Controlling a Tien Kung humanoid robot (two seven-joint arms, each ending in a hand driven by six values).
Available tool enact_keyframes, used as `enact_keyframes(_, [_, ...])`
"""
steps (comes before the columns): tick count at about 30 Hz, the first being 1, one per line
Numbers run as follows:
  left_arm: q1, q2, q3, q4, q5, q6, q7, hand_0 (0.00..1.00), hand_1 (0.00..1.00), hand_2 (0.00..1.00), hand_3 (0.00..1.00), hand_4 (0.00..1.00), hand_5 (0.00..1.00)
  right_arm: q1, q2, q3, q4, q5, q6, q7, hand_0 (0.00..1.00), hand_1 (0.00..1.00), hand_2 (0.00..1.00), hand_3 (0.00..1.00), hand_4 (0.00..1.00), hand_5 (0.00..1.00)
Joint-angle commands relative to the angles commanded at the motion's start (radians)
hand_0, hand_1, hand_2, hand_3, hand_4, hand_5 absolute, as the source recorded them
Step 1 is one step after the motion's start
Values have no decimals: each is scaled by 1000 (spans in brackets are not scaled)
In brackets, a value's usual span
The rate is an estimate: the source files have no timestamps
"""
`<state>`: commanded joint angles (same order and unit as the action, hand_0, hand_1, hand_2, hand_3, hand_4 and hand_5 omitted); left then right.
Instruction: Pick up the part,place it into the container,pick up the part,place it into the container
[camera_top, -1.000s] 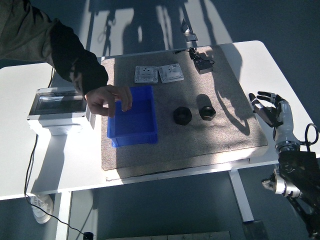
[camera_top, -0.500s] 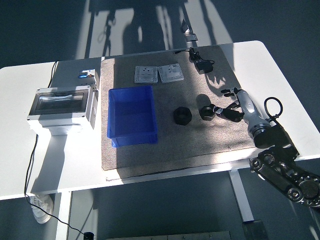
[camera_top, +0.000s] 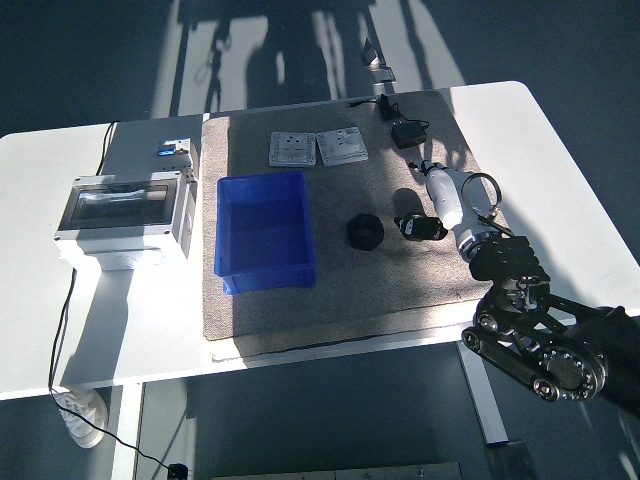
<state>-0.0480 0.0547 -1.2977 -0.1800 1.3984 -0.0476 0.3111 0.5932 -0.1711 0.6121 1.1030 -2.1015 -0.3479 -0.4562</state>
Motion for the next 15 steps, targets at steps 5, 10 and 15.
enact_keyframes(5, [-1, 0, -3, 0, 2, 2, -3, 706, 707, 691, 517, 834, 998, 13, 17, -29, -62, 11, 25, -14, 526, 468, 773, 824, 877, 329])
enact_keyframes(10, [-1, 1, -4, 0, 2, 3, -6, 706, 707, 691, 517, 836, 998, 22, 26, -47, -100, 19, 47, -34, 526, 482, 773, 799, 870, 353])
enact_keyframes(15, [-3, 0, -5, 0, 5, 5, -9, 706, 707, 690, 513, 838, 998, 28, 41, -71, -146, 60, 41, -14, 528, 478, 749, 775, 867, 362])
